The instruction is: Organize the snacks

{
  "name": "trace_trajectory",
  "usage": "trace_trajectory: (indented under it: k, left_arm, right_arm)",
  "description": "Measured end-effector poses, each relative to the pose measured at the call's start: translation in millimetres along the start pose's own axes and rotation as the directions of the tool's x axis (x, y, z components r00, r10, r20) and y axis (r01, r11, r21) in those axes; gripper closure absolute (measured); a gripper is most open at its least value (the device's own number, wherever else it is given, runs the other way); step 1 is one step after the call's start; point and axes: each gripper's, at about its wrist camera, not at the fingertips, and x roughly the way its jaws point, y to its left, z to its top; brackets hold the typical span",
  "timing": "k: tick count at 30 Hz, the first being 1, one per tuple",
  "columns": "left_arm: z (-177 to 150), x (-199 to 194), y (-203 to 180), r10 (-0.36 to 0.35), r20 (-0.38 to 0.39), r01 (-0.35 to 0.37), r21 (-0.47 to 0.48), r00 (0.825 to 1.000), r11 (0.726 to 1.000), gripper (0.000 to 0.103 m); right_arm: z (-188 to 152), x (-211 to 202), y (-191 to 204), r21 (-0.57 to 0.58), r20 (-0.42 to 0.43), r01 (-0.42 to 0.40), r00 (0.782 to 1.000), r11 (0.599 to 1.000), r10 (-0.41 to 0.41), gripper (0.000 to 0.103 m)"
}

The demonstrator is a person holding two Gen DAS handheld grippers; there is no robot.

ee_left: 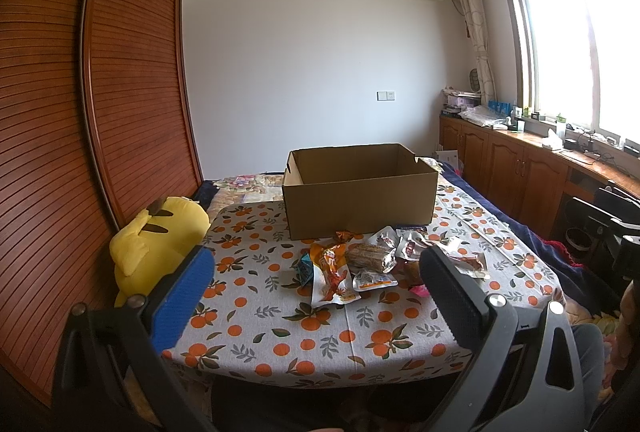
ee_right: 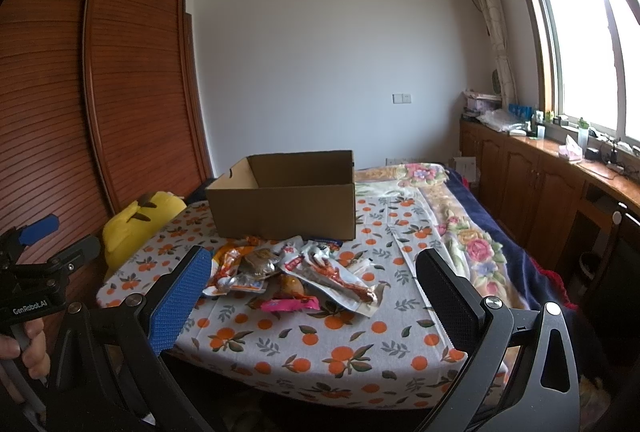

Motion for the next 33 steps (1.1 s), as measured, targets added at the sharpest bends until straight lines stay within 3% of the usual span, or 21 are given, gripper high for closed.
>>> trace_trajectory:
  k: [25,33]
  left_arm:
    - [1,-1,-1,0.000,0.001,0.000,0.001,1.000,1.000,0.000]
    - [-3,5,-1,-0.009,-0.050,0.009,-0.002,0.999,1.000,0.000]
  right_arm:
    - [-1,1,0,0.001,0.003,0.000,1.000,1.000,0.000,0.000]
    - [-8,11,-1,-0.013,-0.021,-0.001,1.000,1.000,0.001,0.000]
